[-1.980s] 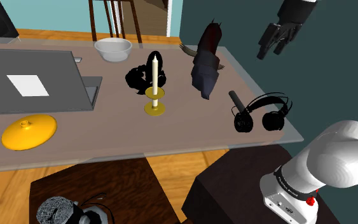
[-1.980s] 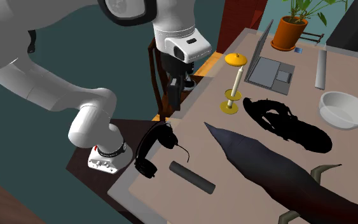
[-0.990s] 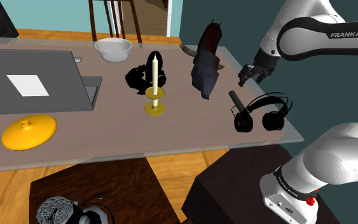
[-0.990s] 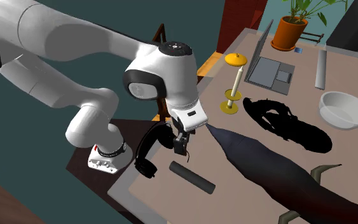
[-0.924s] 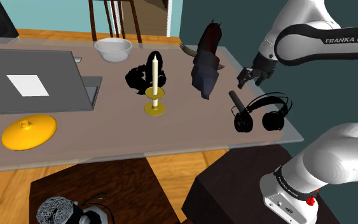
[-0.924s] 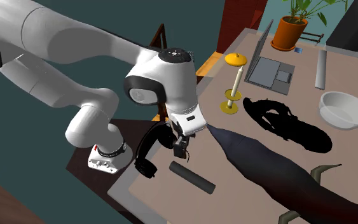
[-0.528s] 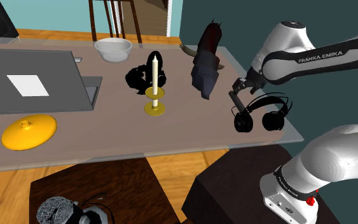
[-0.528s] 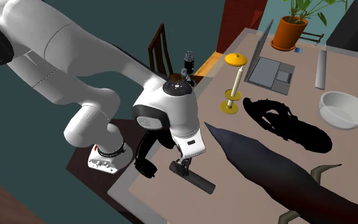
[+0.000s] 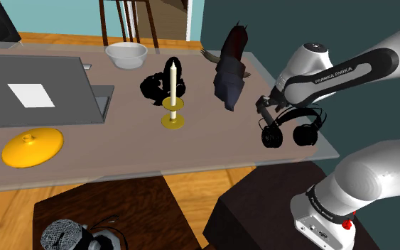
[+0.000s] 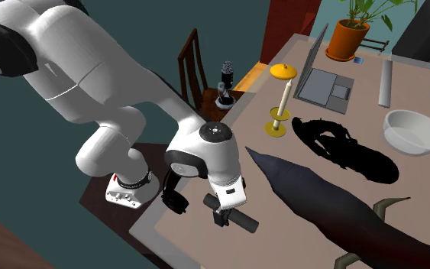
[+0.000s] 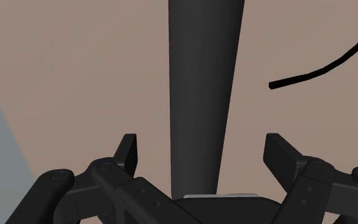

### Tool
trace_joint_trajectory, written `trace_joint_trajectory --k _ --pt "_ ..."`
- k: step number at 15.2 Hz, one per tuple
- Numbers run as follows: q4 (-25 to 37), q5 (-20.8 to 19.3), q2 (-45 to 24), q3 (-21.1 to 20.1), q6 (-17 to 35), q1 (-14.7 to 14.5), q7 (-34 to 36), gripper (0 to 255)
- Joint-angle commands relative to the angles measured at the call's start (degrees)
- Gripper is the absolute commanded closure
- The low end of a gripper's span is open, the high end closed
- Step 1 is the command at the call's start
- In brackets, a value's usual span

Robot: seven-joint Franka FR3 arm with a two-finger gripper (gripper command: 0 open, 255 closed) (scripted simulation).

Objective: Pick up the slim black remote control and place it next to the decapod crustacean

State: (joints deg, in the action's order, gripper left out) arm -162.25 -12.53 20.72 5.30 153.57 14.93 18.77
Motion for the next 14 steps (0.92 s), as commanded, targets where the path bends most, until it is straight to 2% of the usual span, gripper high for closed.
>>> trace_joint_trajectory --k 1,10,11,14 --pt "-0.17 -0.45 -2.03 0.00 2.26 0.32 0.29 0" --pt "-0.17 -0.56 -2.65 -0.04 2.89 0.43 0.37 0" --pt "-0.19 -0.55 -2.52 0.02 2.79 0.44 0.29 255" --pt "0.00 -0.44 -2.29 0.13 2.39 0.41 0.07 255"
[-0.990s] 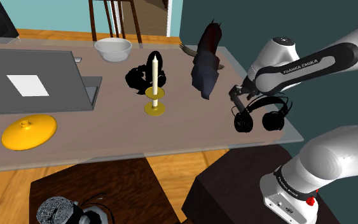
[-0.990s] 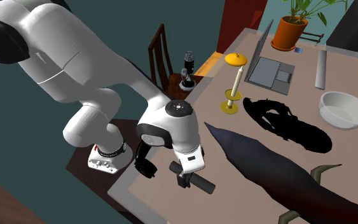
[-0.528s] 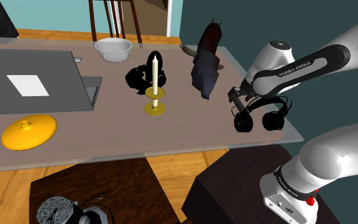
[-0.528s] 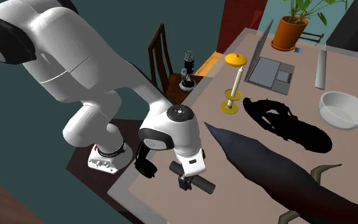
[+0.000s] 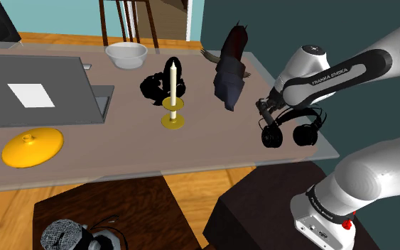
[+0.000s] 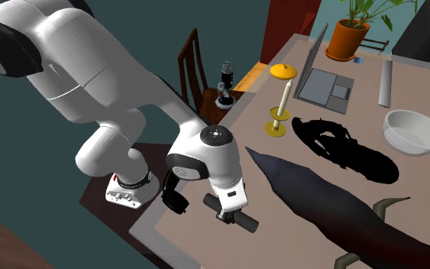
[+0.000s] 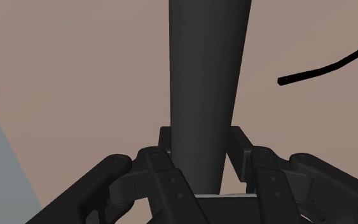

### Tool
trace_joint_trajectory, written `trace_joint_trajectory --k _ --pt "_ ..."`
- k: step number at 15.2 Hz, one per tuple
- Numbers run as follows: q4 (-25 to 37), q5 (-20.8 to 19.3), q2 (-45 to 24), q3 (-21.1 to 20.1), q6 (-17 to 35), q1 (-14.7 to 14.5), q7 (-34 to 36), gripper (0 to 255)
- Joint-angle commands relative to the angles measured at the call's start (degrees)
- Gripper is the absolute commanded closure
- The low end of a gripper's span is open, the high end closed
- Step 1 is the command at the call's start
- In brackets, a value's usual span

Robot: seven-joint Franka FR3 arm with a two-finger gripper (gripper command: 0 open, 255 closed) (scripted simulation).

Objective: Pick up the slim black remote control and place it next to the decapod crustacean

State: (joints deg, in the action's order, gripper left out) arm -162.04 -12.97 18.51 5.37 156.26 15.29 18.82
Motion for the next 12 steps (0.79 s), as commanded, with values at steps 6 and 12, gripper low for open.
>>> trace_joint_trajectory --k 6,12 --pt "-0.38 -0.11 -0.44 -0.11 0.21 0.08 0.31 255" --pt "1.11 1.20 4.57 0.13 -6.28 -0.73 -0.87 255"
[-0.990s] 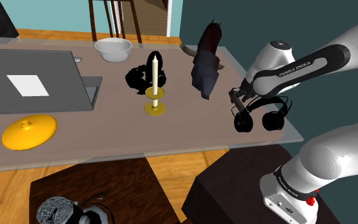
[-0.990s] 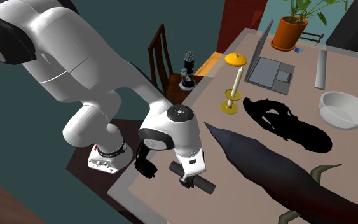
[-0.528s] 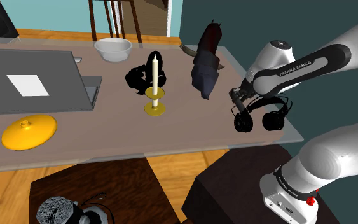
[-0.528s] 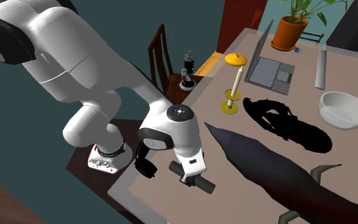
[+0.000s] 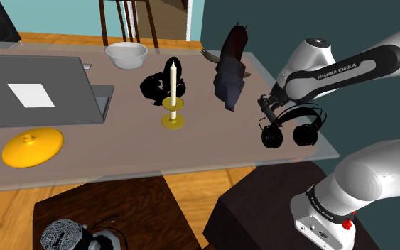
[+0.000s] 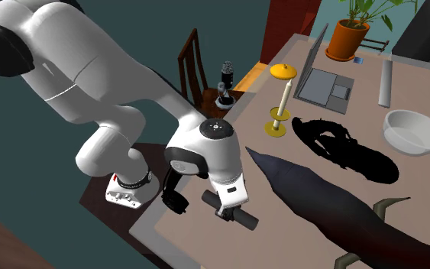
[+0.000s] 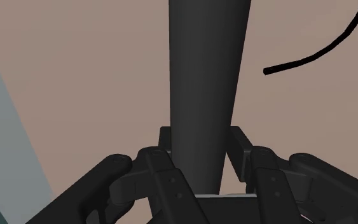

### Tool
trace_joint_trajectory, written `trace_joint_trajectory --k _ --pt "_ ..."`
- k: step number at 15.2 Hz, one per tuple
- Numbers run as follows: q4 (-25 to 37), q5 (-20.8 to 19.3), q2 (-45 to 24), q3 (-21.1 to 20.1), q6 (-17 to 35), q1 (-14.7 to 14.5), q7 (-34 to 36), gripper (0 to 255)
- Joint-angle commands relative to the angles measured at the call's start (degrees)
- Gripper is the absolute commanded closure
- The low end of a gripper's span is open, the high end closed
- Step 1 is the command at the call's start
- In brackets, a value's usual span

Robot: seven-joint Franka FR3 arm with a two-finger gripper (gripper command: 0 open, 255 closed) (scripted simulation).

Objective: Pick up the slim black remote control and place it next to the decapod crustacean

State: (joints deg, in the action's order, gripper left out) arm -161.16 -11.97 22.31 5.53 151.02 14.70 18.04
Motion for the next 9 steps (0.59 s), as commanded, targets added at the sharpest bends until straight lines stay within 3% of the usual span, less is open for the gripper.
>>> trace_joint_trajectory --k 1,9 --pt "0.53 0.37 1.52 -0.02 -2.10 -0.24 -0.25 255" --pt "3.53 1.54 6.71 -0.05 -10.26 -0.90 -1.31 255"
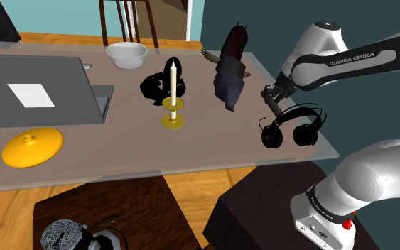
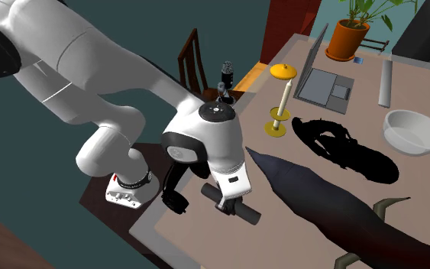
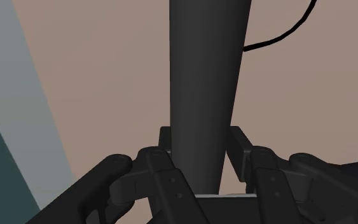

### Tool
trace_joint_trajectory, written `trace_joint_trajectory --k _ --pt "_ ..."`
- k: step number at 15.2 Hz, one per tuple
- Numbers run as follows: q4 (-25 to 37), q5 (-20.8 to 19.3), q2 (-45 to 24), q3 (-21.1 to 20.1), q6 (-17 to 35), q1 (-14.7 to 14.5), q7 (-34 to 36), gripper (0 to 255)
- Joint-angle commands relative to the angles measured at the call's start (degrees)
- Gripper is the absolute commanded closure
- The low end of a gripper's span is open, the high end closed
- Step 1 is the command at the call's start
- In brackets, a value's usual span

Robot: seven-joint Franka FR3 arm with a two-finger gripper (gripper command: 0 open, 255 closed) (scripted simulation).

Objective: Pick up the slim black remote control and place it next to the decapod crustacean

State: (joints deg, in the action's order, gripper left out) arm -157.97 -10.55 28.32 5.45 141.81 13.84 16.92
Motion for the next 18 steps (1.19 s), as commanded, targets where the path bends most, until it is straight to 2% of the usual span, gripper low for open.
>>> trace_joint_trajectory --k 1,18 --pt "0.78 0.24 1.24 0.01 -2.03 -0.11 -0.30 255" --pt "9.68 1.84 7.15 -0.50 -16.81 -0.88 -1.76 255"
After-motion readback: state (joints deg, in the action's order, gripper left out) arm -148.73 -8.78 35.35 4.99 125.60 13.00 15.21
